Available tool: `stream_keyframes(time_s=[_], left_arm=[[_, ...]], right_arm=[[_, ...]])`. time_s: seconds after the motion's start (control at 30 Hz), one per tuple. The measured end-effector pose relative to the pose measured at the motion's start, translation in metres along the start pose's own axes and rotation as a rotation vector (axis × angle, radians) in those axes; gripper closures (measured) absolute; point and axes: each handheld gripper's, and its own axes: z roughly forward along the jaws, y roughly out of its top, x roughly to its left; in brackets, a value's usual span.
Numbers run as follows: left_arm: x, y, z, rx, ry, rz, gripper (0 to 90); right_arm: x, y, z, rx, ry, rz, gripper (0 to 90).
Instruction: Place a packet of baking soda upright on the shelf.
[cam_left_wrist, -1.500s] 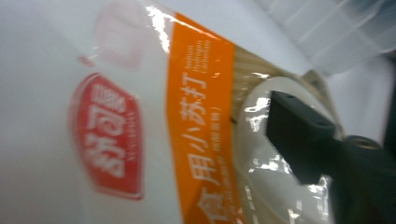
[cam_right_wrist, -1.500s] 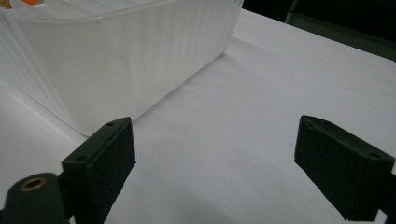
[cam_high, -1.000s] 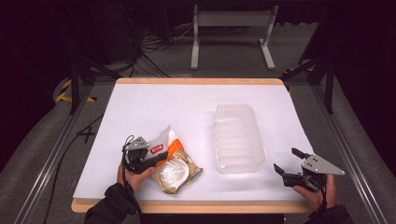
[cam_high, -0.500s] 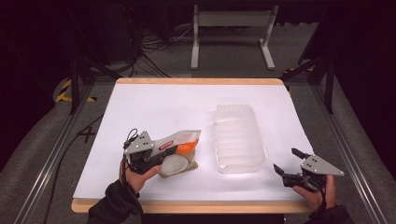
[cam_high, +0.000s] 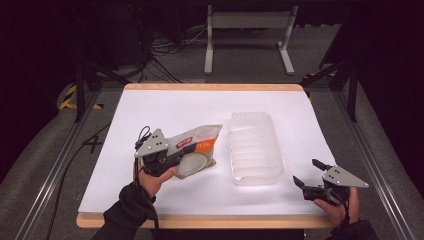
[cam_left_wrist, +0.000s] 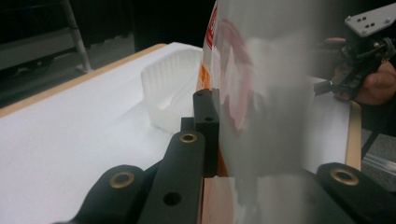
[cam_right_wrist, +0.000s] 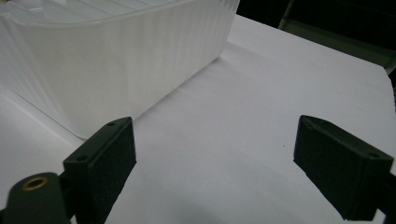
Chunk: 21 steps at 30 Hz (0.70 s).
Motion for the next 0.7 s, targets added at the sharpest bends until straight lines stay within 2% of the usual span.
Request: stream_keyframes(time_s=[0.07,0.17,0.3,0.53,0.7], left_arm=[[0.002,0.005,0.004,-0.018,-0.010,-0.002,89.6],[0.003,0.011,0.009,-0.023,-0.016,0.020,89.6],[0.005,0.018,0.015,-0.038,-0.030,0.029,89.6],[0.003,0.034,0.025,-0.078,-0.057,0.064,89.6],[0.003,0.041,0.037,-0.090,-0.086,0.072,89.6]], right_arm=[[-0.001,0.000,-0.001,-0.002,0.000,0.007,13.2],[-0.003,-0.001,-0.001,-0.003,0.002,0.013,13.2],[-0.002,-0.002,0.000,-0.001,0.002,0.012,13.3],[-0.003,-0.002,0.000,0.001,0.000,0.013,13.3],[-0.003,-0.003,0.000,0.003,0.003,0.013,13.3]])
